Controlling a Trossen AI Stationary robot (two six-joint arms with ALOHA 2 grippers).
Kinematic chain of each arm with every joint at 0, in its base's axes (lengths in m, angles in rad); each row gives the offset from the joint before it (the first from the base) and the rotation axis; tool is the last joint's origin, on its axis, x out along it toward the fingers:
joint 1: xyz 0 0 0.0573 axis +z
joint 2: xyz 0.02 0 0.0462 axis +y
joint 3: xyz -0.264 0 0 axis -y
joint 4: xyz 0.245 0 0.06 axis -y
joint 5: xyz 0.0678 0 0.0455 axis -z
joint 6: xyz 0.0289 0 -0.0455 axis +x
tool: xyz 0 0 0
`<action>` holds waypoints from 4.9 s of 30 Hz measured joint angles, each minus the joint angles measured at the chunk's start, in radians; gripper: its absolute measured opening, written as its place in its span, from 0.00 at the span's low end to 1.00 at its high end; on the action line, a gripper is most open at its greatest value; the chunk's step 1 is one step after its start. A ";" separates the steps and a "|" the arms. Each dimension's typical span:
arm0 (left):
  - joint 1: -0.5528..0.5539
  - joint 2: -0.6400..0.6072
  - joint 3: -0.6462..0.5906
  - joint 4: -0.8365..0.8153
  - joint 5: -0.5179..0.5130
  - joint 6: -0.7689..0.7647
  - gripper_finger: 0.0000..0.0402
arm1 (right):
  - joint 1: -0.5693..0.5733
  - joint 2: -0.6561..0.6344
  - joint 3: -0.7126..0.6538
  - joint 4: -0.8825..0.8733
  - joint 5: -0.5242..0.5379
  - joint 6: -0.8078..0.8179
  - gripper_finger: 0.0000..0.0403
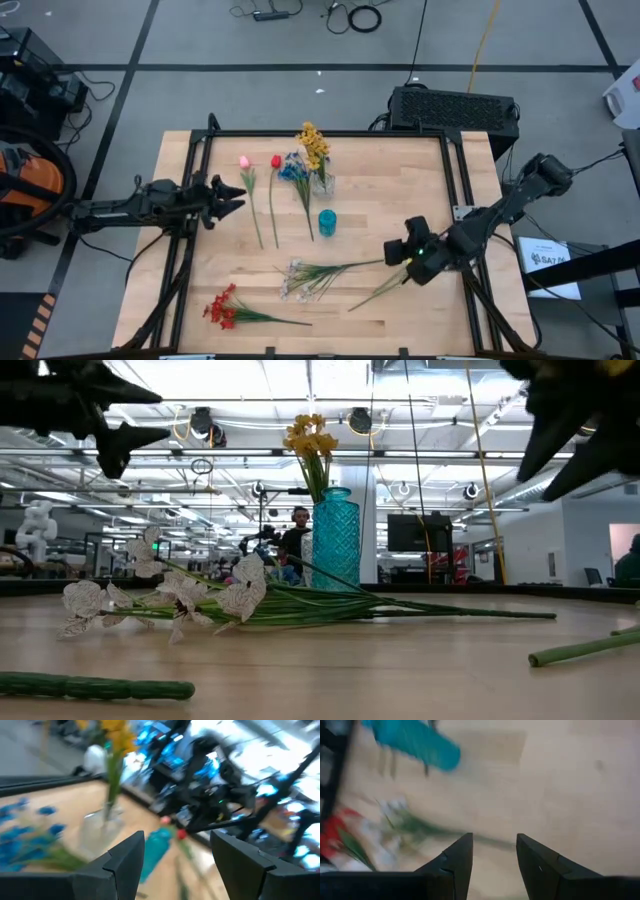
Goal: Sort flowers into vase by color
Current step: Put the red flowers into the blue vase
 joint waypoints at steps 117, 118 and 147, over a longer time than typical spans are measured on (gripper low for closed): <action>-0.581 1.192 1.073 -0.932 0.071 -0.679 0.01 | -0.668 -0.610 -0.174 0.555 -0.663 -1.537 0.30; -0.554 1.165 1.073 -0.932 0.064 -0.679 0.01 | -0.658 -0.573 -0.122 0.524 -0.659 -1.574 0.30; -0.266 1.096 1.073 -0.672 0.364 -0.618 0.01 | -0.205 0.599 0.957 0.268 0.120 -2.979 0.38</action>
